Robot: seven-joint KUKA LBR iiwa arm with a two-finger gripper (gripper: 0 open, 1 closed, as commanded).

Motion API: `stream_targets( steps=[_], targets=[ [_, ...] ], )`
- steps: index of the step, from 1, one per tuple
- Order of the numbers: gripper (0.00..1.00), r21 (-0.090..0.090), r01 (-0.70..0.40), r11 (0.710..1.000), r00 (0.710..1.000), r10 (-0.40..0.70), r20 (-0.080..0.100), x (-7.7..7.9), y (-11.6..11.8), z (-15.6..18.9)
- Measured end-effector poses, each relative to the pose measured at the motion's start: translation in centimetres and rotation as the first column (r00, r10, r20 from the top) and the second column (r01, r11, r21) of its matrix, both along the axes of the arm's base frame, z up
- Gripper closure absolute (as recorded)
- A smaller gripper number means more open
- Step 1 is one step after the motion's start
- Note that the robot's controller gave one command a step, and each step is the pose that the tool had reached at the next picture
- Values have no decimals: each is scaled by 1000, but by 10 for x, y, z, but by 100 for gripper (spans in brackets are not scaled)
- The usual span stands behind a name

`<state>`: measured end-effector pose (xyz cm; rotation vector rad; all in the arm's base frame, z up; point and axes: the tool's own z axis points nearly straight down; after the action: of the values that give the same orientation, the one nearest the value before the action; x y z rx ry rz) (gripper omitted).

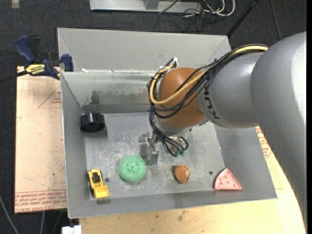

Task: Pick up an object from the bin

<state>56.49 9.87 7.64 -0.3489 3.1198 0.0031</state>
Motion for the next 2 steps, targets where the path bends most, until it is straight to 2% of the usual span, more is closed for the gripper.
stream_targets(
  steps=[1,2],
  targets=[
    [0,0,0,1000,1000,0,0,0,0,0],
    [0,0,1,1000,1000,-1,0,0,0,0]
  ],
)
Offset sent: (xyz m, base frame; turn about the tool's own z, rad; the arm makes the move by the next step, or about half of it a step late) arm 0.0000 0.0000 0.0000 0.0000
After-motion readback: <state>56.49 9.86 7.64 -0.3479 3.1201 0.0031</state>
